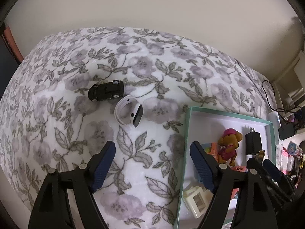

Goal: Organize rigid objects
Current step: 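Move both tools back toward the black toy car and white earbud case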

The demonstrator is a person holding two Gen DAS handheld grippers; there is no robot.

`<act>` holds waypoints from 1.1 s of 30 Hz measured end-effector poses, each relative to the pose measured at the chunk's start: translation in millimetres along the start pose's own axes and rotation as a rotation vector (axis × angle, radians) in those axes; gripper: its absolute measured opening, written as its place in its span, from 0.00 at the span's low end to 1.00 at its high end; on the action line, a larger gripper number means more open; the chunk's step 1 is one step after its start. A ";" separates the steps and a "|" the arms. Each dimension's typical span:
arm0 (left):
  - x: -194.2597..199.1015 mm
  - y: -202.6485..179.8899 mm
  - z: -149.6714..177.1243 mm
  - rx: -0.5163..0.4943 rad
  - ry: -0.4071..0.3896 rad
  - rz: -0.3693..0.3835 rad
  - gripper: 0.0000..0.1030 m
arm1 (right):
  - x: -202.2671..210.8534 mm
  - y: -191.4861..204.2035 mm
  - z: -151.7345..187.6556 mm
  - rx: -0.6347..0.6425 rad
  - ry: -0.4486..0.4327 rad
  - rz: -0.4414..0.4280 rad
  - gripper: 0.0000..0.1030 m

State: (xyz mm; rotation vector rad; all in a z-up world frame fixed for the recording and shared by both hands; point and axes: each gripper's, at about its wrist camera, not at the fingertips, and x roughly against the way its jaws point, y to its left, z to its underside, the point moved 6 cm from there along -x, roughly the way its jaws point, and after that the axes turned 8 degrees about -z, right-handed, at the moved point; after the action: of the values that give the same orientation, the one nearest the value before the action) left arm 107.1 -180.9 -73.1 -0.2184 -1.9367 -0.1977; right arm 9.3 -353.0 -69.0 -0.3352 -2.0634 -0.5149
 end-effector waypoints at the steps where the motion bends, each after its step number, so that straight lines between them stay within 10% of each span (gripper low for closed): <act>1: -0.3 0.7 -0.1 0.001 0.001 -0.002 0.79 | -1.0 0.6 0.4 0.000 0.000 -0.001 0.70; 11: -1.0 6.3 -2.1 0.007 -0.016 -0.026 0.93 | -5.9 0.3 3.0 0.000 0.002 0.012 1.00; 33: 13.9 92.7 -27.2 0.232 -0.203 -0.122 0.93 | -6.1 41.0 1.4 0.118 -0.104 -0.047 1.00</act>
State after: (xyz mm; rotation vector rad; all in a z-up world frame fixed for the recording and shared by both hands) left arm 149.2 -96.9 -47.1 0.0359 -2.1567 -0.0306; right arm 29.0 -316.7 -65.6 -0.2482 -2.1966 -0.4088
